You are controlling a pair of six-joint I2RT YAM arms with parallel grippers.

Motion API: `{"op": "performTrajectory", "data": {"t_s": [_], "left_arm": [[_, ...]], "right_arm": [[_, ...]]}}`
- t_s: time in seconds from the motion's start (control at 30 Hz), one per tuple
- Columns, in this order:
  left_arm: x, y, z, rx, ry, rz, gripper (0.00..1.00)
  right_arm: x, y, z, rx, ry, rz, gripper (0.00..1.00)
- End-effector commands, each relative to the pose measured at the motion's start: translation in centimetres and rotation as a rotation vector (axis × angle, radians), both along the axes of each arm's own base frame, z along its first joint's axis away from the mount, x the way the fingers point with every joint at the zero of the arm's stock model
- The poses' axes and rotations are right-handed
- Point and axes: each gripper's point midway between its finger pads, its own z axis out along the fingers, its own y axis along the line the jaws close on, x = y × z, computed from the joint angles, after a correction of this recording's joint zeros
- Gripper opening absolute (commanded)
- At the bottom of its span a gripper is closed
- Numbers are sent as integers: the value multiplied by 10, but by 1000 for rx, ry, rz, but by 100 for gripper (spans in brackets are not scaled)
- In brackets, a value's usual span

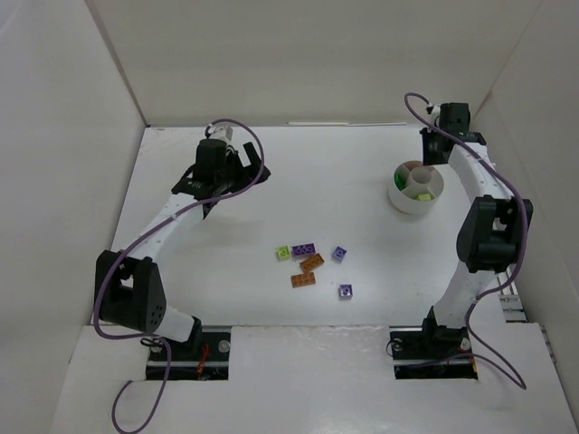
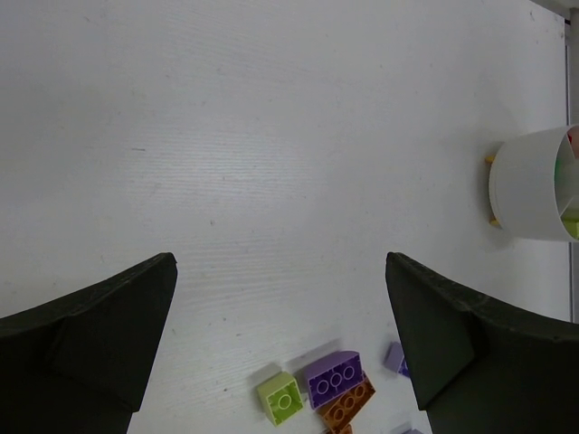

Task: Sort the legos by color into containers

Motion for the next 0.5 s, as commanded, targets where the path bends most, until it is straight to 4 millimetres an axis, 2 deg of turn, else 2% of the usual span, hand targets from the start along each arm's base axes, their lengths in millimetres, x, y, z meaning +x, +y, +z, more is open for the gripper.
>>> {"op": "performTrajectory", "data": {"t_s": [0.0, 0.2, 0.3, 0.47], "left_arm": [[9, -4, 25, -30, -60, -14, 99], [9, -5, 25, -37, -56, -10, 99], [7, -4, 25, -37, -56, -10, 99], [1, -4, 26, -49, -54, -13, 99]], "right_arm": [[-1, 0, -5, 6, 7, 14, 18], [-5, 2, -12, 14, 25, 20, 27], [-5, 2, -6, 13, 13, 20, 37], [-6, 5, 6, 25, -16, 34, 43]]}}
